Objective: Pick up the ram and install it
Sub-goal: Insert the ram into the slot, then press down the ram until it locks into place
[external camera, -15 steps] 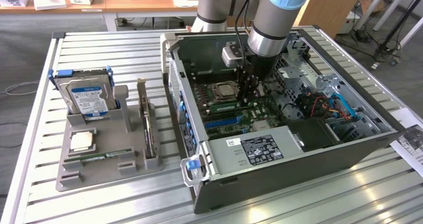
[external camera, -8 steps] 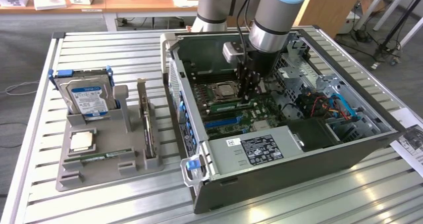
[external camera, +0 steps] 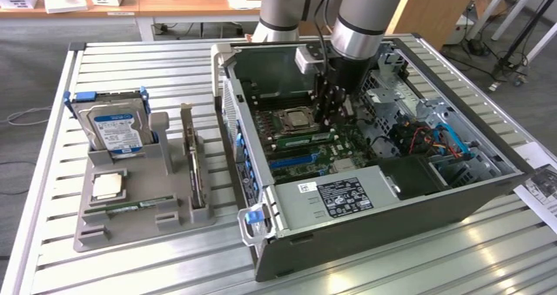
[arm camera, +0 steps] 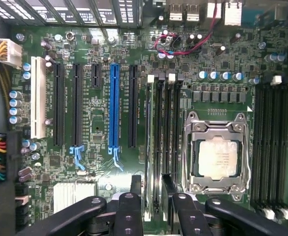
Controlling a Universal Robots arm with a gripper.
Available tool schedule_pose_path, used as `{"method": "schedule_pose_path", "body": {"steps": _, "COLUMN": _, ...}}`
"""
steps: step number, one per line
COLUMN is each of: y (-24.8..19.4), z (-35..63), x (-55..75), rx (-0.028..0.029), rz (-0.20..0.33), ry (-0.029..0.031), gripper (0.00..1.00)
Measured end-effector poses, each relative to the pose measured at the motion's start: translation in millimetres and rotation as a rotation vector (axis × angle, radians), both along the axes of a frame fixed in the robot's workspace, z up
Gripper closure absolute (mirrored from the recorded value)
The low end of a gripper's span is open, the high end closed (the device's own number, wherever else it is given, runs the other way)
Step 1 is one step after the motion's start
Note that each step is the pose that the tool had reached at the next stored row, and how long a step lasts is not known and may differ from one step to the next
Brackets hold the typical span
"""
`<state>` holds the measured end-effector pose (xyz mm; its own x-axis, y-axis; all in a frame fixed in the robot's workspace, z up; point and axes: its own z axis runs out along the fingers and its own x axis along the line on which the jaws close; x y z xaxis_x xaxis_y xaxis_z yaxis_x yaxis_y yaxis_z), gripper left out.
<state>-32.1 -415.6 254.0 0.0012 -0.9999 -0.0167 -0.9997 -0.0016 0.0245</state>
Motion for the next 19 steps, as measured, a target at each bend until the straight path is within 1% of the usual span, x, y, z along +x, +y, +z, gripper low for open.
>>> {"method": "schedule_pose_path", "body": {"steps": 5, "y": 0.0, "z": 5.3, "x": 0.0, "rx": -0.0002, "rz": 0.0, "ry": -0.0001, "gripper": 0.69}}
{"method": "schedule_pose_path", "body": {"steps": 18, "y": 0.0, "z": 5.6, "x": 0.0, "rx": -0.0002, "rz": 0.0, "ry": -0.0001, "gripper": 0.69}}
{"method": "schedule_pose_path", "body": {"steps": 19, "y": 0.0, "z": 5.6, "x": 0.0, "rx": -0.0002, "rz": 0.0, "ry": 0.0, "gripper": 0.71}}
